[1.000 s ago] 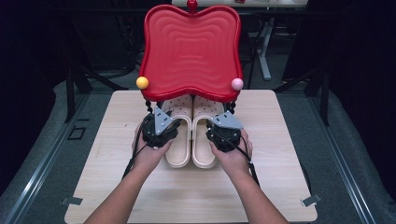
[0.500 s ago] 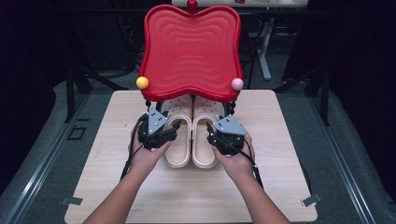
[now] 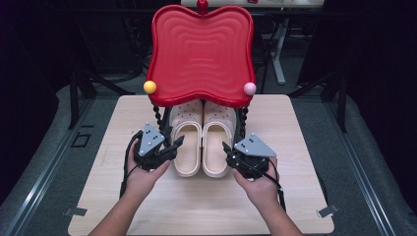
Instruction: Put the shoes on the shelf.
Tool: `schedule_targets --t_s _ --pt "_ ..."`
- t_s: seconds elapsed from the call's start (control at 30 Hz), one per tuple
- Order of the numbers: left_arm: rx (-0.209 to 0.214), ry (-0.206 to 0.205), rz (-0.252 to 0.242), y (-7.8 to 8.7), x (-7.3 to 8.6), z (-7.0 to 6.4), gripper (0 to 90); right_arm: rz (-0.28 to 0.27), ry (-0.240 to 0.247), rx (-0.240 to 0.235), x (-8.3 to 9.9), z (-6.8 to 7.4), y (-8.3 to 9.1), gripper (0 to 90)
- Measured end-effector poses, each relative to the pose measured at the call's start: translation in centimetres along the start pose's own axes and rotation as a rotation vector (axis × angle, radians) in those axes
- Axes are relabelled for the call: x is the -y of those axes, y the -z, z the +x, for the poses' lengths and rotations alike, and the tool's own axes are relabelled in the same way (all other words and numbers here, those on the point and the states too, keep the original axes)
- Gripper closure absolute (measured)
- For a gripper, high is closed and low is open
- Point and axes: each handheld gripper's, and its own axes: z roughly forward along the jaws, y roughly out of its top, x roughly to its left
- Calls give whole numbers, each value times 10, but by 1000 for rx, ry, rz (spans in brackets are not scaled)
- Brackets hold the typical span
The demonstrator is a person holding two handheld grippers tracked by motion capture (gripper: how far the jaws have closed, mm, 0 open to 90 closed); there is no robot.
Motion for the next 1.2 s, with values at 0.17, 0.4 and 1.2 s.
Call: schedule_targets --t_s 0.17,0.4,1.2 --pt "16 4 -12 11 11 -2 525 -42 51 -5 10 3 9 468" --pt "39 30 -13 24 29 -8 480 -31 122 -19 35 16 20 466" --pt "87 94 98 38 91 -41 881 106 46 -134 81 44 21 899"
